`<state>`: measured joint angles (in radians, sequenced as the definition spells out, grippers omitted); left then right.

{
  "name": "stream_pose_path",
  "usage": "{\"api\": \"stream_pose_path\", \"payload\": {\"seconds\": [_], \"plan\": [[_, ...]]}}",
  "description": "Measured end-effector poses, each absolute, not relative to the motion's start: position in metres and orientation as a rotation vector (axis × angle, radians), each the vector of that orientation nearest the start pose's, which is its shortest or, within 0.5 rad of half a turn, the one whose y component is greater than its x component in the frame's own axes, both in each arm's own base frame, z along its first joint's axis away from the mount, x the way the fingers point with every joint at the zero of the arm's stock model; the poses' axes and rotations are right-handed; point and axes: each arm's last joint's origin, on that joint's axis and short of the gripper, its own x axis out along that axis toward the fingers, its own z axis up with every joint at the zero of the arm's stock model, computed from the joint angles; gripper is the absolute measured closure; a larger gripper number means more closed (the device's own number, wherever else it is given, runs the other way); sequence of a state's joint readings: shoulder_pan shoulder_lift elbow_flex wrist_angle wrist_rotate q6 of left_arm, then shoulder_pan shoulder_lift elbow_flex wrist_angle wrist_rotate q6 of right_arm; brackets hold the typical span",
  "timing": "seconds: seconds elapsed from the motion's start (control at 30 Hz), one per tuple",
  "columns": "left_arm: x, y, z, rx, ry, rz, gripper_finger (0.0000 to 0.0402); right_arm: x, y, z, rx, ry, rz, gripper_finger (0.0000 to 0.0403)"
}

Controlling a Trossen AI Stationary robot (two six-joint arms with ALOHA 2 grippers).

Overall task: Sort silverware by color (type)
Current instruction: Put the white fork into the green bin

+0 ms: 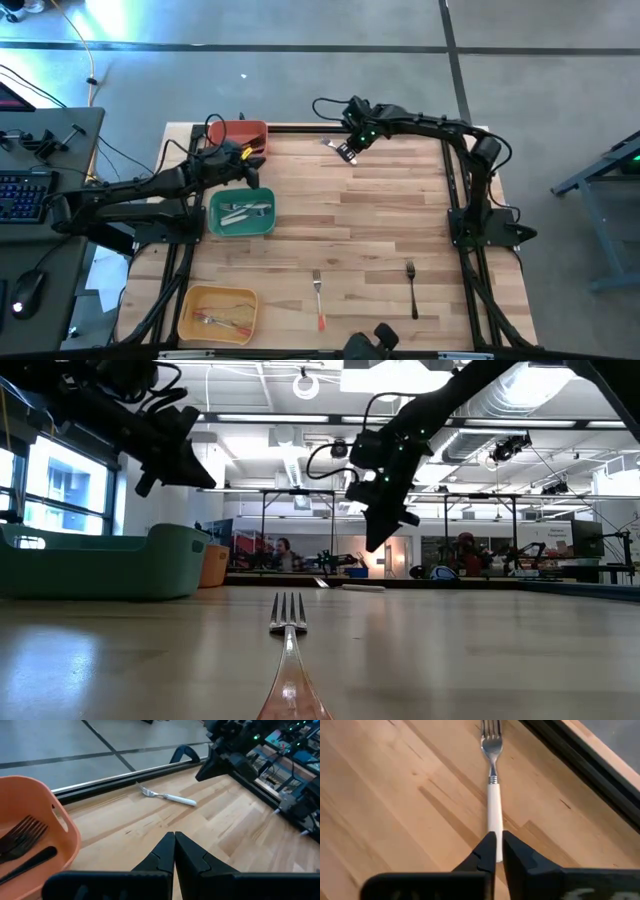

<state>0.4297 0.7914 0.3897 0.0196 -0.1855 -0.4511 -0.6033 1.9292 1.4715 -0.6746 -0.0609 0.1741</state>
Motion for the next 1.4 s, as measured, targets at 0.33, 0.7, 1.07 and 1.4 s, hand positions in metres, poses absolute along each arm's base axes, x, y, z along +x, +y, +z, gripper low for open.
{"api": "stream_pose_path", "payload": {"seconds": [0.33, 0.7, 1.07, 1.4], "plan": [[0.154, 0.077, 0.214, -0.471, 0.254, 0.690, 0.0401, 0.334, -0.229, 0.189, 0.533, 1.098, -0.607, 0.0236], [0.153, 0.074, 0.208, -0.529, 0.308, 0.680, 0.0401, 0.338, -0.231, 0.151, 0.574, 1.214, -0.592, 0.0233], [0.154, 0.071, 0.208, -0.520, 0.307, 0.687, 0.0401, 0.338, -0.230, 0.142, 0.595, 1.247, -0.563, 0.0345], [0.154, 0.072, 0.208, -0.507, 0.301, 0.722, 0.0401, 0.339, -0.219, 0.141, 0.615, 1.304, -0.529, 0.0397]]}}
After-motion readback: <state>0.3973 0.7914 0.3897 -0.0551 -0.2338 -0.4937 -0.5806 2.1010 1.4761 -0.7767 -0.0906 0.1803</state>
